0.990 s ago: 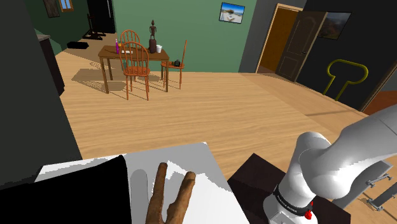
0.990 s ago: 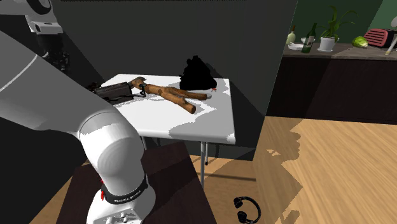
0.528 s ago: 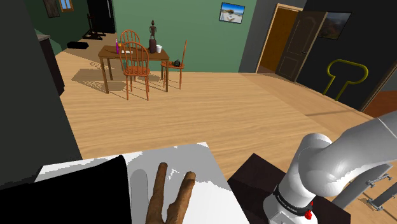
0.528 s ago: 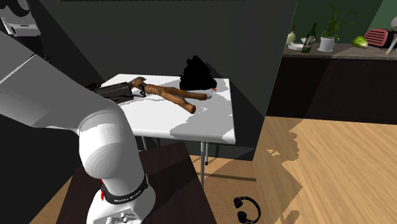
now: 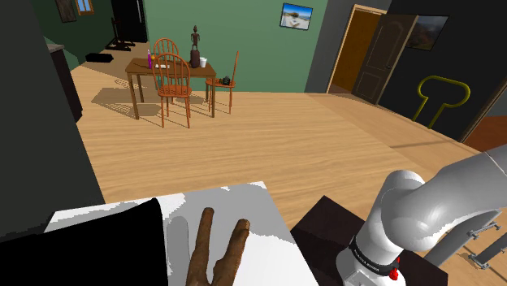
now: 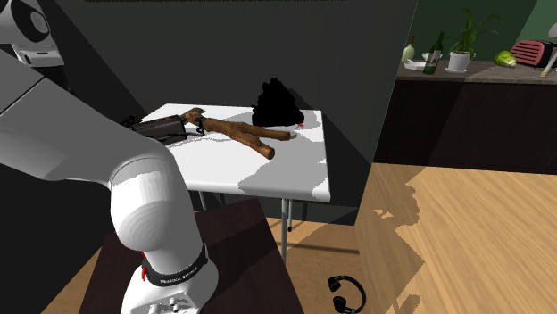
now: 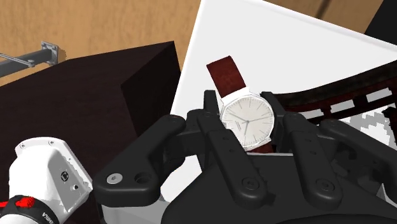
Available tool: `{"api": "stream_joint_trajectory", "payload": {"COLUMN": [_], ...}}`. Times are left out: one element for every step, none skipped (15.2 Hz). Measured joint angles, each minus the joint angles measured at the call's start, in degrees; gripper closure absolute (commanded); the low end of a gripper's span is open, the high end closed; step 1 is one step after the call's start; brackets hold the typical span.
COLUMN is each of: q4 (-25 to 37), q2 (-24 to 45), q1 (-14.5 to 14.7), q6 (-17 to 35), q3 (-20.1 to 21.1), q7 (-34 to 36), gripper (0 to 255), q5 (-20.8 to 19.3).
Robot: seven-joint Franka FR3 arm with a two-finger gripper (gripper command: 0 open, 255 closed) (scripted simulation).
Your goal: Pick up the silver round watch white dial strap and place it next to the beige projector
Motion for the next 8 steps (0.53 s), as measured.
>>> {"api": "stream_joint_trajectory", "payload": {"q4": [-0.46, -0.88, -1.65, -1.89, -2.45, -2.93, -3.37, -3.82], "q2": [-0.2, -0.44, -0.64, -0.9, -1.12, -1.31, -1.53, -1.81], "q1": [0.01, -0.39, -0.34, -0.73, -0.82, -1.0, -0.96, -1.38], "q6": [0.52, 1.11, 1.84, 2.31, 2.94, 3.49, 4.04, 4.67], "q3": [0.29, 0.83, 1.07, 1.63, 2.01, 2.36, 2.71, 3.3], "q7": [-0.09, -0.41, -0.68, -0.86, -1.07, -1.35, -1.39, -1.73], "gripper": [255, 255, 255, 255, 255, 255, 255, 255], "q5": [0.28, 0.59, 0.9, 1.22, 1.55, 1.83, 2.17, 2.55]}}
